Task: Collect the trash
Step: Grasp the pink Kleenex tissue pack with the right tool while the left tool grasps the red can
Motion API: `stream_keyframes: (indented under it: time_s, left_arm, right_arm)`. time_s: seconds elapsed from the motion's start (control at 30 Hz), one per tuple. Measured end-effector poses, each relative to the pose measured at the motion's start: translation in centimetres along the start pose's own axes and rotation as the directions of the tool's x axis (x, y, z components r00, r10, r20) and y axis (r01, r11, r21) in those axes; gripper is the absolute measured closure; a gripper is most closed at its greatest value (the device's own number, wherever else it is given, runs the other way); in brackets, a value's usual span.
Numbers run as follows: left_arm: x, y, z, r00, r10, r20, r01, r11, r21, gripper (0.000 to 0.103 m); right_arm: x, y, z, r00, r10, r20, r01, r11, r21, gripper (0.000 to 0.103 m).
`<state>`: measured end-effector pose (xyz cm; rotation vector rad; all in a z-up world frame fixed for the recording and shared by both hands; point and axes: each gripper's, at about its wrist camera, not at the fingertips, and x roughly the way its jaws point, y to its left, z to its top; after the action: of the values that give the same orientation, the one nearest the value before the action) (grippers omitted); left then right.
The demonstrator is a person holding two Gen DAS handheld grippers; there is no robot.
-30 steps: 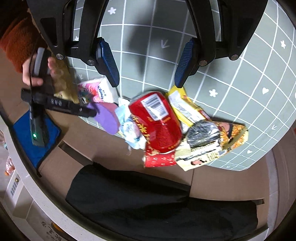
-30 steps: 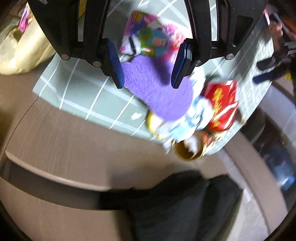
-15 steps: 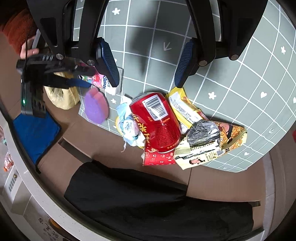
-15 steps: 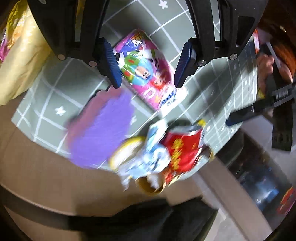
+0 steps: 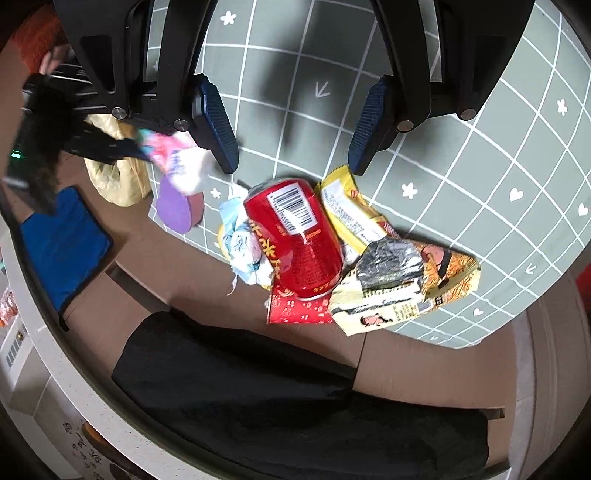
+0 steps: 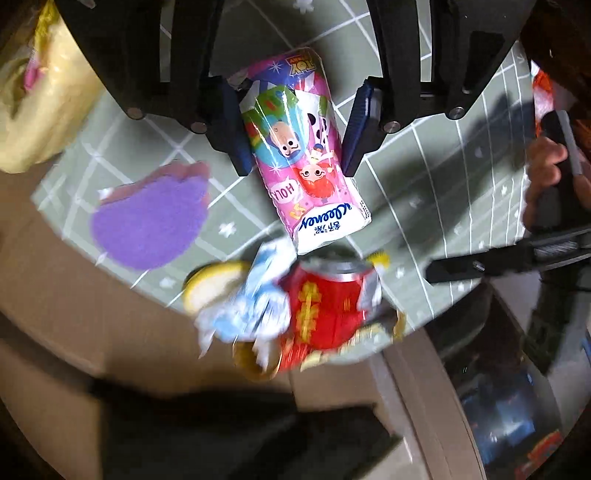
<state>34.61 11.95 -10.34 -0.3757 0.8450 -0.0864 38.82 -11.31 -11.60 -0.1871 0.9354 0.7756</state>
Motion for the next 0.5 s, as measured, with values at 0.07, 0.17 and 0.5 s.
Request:
stream_keyframes:
  time_s: [0.07, 0.17, 0.5]
  left_arm:
    - [0.3, -0.3, 0.3, 1.000, 0.008, 0.015, -0.008, 1.000, -0.002, 0.041]
    - [1.5, -0.3, 1.5, 0.998, 0.025, 0.052, -0.023, 0.999, -0.025, 0.041]
    - [7.8, 1.6, 5.3, 0.999, 0.052, 0.000, -0.051, 0.985, -0.162, 0.041]
  right_arm:
    - [-2.3, -0.2, -0.3, 0.997, -0.051, 0.054, 0.050, 0.999, 0.015, 0.059]
    - [-5.2, -1.0, -0.6, 0.990, -0.084, 0.117, 0.074, 0.994, 0.083, 0.059]
    - [-6.6, -2.2, -2.7, 0.987, -0.090, 0.135, 0.059, 0.975, 0.215, 0.059]
